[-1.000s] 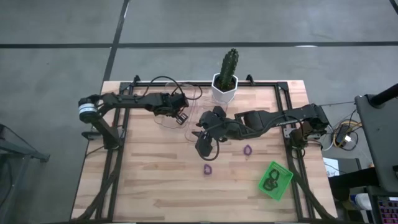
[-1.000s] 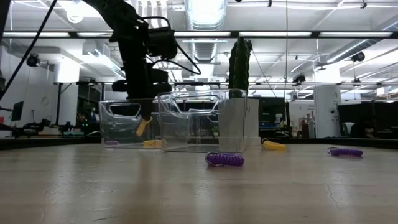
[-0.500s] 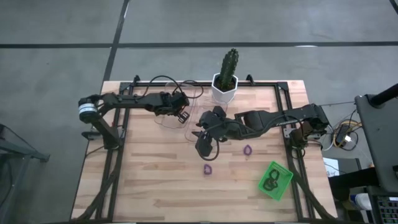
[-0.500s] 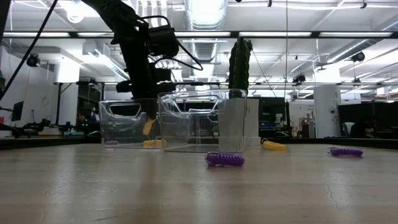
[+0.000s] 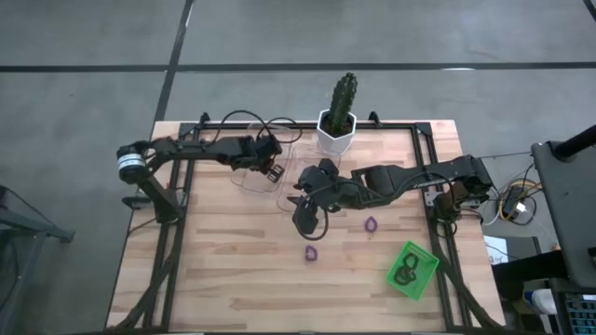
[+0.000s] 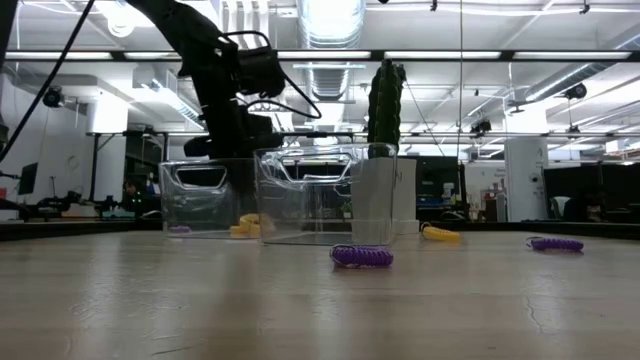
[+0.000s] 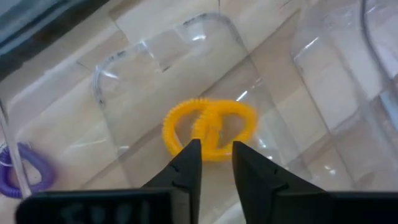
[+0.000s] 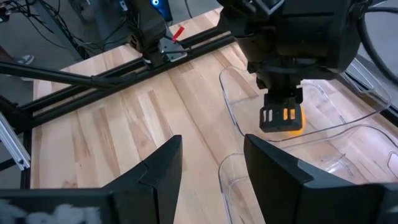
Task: Sort spring keychains
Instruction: Put the yellow spring keychain into the left transparent bin
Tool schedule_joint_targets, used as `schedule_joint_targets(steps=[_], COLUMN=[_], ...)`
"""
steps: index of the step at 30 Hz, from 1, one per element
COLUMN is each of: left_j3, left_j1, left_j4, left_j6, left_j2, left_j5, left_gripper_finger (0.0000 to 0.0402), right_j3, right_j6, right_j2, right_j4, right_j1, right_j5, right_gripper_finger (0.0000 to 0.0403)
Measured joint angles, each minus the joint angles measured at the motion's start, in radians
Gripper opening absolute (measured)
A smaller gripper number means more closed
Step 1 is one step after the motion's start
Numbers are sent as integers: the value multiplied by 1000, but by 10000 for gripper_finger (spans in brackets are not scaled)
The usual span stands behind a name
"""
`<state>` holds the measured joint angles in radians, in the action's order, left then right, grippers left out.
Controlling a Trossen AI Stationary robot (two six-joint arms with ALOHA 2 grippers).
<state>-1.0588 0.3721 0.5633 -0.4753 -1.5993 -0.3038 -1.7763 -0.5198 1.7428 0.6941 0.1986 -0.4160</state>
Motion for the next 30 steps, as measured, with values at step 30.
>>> schedule_joint_targets(steps=[30], left_j3=[-34], left_j1=[-12], left_j4=[90], left_j6=[90], left_j2=[462], left_j5=[-104], left_gripper_finger=[131], right_j3=[0], right_j6=[0], right_j2=[0], right_j4=[-2], right_j1=[0], right_j5=[0], right_gripper_finger=[169])
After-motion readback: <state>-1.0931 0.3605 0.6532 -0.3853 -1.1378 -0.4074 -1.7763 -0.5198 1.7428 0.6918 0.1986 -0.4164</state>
